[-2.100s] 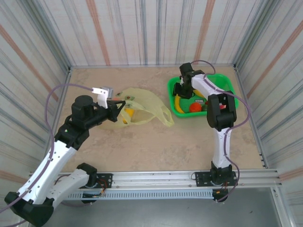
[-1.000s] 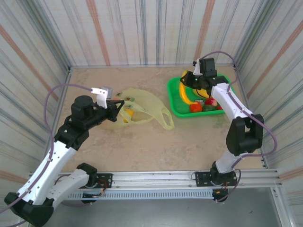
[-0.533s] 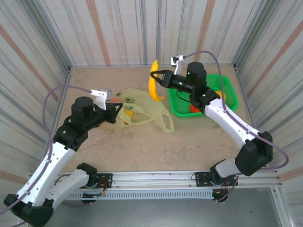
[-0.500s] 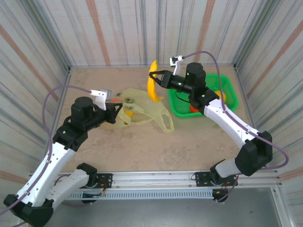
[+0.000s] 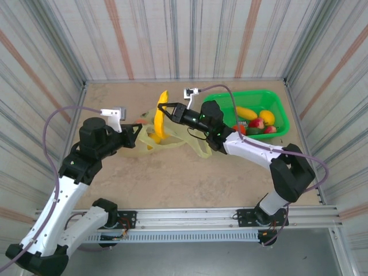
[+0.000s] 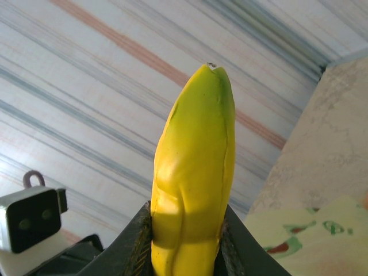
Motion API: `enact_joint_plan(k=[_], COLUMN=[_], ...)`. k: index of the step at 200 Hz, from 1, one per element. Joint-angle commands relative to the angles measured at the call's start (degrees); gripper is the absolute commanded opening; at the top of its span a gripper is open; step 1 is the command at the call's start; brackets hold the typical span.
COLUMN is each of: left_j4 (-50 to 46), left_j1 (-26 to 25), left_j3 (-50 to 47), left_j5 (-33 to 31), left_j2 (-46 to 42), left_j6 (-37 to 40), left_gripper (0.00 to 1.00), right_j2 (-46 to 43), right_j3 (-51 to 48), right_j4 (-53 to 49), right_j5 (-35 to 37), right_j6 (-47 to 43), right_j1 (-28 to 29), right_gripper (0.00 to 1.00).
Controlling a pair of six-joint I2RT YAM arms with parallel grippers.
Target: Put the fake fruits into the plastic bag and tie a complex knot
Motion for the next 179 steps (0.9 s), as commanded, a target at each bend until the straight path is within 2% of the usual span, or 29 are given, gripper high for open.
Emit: enact_joint_plan(k=[1,50,82,106,129,158,179], left_j4=[0.14,-0.32,-0.25,-0.42,-0.37,-0.52,-0.97], left_j1=[0.28,0.48,0.66,0.91,1.11,1.19,1.45], left_j3=[1.18,2.33,2.69,3.75,4.88,5.85,7.12], left_j5=[1.27,0.06,0.12,0.17,0.65,0.92,0.92], left_j2=[-0.06,-0.15,0.14,0.56,1.22,2.18,2.92], left_j6=[-1.82,-1.94,-1.86,-1.43,-1.48,-1.51,-0.95], left_gripper=[0.0,0.0,0.0,0.0,0.0,0.0,0.0], right_j2=[4.06,11.91,12.43,12.51,15.0,15.42,14.3], right_j3=[-0.83,-0.61,-2.57,-5.05,-9.38,-9.03,-8.05], right_j4=[14.77,24.61,25.69,25.86,36.68,35.88,29.33], right_j5=[3.56,4.0,3.97,5.49,11.4,10.06,8.03], right_j6=[2.98,12.77,10.38,2.05,-8.37,-21.0,-30.56], right_j1=[-0.59,-0.14,0.82,1.86,4.35,6.18,7.39], right_gripper=[0.09,0.1,0.11,0.12,0.11,0.15,0.21])
